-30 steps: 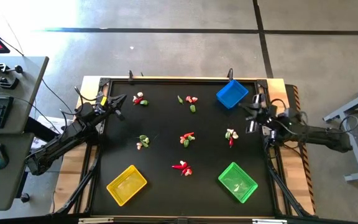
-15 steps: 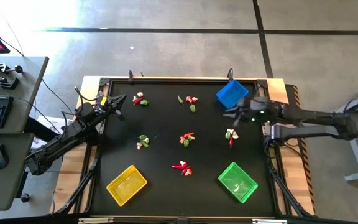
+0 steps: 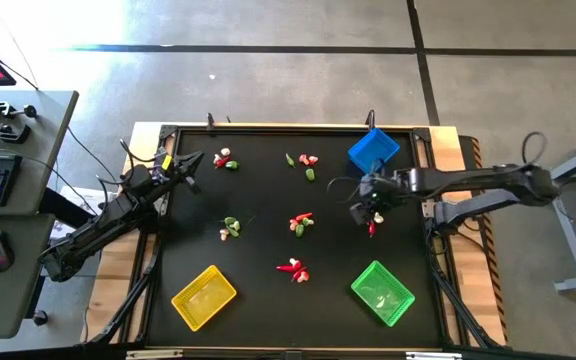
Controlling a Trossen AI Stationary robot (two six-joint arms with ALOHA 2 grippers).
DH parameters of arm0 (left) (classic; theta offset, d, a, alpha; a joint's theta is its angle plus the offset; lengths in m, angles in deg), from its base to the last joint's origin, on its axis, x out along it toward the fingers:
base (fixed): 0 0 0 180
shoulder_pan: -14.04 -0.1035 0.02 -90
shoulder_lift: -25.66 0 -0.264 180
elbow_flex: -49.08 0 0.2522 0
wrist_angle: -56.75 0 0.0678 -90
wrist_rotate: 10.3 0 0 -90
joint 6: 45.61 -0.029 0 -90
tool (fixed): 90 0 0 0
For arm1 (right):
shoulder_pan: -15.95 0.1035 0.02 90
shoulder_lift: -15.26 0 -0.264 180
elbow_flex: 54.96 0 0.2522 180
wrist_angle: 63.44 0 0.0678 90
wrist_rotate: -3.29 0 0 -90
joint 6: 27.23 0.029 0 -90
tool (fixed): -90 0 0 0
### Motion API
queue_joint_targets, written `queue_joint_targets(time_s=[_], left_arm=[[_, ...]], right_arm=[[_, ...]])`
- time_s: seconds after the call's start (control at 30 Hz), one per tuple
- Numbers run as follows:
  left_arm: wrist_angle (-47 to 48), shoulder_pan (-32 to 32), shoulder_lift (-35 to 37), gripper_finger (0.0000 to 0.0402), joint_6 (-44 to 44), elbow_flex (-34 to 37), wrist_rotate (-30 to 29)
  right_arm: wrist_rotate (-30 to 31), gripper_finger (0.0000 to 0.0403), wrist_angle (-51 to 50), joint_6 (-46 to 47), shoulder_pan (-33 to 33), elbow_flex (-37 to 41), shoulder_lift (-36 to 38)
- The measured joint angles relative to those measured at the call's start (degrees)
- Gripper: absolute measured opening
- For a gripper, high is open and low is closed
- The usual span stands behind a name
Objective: Sort produce into baskets
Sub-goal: Put the green chili pepper into the yellow bin
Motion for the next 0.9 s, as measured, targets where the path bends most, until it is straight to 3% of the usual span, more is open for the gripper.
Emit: queue_joint_targets(time_s=[0.27,0.67,0.9], left_arm=[[0.00,-0.01,0.00,0.0000,0.00,0.00,0.02],[-0.01,0.00,0.00,0.0000,0.01,-0.01,0.00],[-0.02,0.00,0.00,0.0000,0.00,-0.02,0.02]], right_arm=[[1.49,0.0213,-7.72,10.87,1.20,-2.41,-11.38],[1.85,0.0192,-7.92,13.85,1.58,-4.81,-20.98],[4.12,0.0158,-7.44,13.78,1.58,-4.81,-23.36]])
